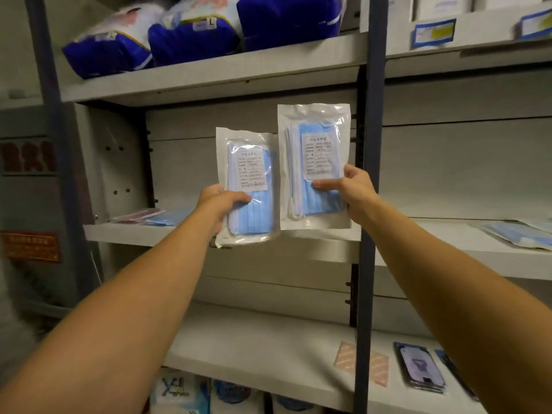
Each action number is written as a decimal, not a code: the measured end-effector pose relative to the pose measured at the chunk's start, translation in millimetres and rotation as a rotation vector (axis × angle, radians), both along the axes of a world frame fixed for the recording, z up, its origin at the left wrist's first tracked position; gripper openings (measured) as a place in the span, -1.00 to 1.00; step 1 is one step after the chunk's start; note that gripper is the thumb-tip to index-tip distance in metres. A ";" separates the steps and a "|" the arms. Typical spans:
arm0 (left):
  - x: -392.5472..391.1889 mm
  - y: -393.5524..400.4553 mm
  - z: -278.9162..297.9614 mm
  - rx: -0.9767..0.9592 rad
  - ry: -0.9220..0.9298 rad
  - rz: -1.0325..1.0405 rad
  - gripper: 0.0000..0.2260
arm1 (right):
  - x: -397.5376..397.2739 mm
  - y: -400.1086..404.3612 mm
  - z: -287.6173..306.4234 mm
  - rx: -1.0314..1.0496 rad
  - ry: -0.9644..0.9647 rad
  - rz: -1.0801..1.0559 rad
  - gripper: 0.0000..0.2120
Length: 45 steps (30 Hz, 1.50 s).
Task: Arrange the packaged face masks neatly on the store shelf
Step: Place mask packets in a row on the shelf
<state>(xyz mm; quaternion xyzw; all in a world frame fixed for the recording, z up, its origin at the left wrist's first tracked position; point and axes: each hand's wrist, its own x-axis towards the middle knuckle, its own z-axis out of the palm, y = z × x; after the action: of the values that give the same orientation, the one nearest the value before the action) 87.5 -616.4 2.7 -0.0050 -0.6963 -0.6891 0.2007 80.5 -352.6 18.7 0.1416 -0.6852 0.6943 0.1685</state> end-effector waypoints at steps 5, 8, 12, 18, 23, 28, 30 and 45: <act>-46.3 -15.6 17.4 -0.016 0.014 -0.032 -0.66 | -39.2 -5.9 14.0 0.011 -0.020 -0.073 -0.62; -70.0 -23.6 21.0 -0.020 0.007 -0.048 -0.71 | -57.5 -11.2 17.3 0.030 -0.055 -0.115 -0.62; -97.7 -33.6 19.1 -0.039 -0.028 -0.073 -0.61 | -77.9 -14.8 15.1 0.110 -0.161 -0.191 -0.52; -134.7 -36.1 18.5 -0.039 -0.047 -0.153 -0.63 | -106.9 -6.2 -2.1 0.230 -0.382 -0.330 -0.63; -152.1 -32.9 16.4 -0.068 -0.064 -0.210 -0.58 | -132.1 -2.5 -12.2 0.321 -0.488 -0.418 -0.42; -171.3 -34.0 14.8 -0.051 -0.049 -0.244 -0.63 | -154.9 1.3 -25.3 0.427 -0.553 -0.459 -0.47; -177.6 -34.3 12.6 -0.048 -0.048 -0.253 -0.66 | -159.2 1.4 -27.6 0.498 -0.602 -0.469 -0.43; -197.0 -19.0 5.2 -0.026 -0.072 -0.307 -0.64 | -175.0 3.4 -33.5 0.911 -0.622 -0.563 -0.13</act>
<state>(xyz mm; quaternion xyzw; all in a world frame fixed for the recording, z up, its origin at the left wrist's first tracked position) -109.5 -635.3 8.0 -0.0892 -0.7029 -0.7024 0.0681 -94.5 -349.2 -14.9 -0.1961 -0.9409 0.2695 0.0603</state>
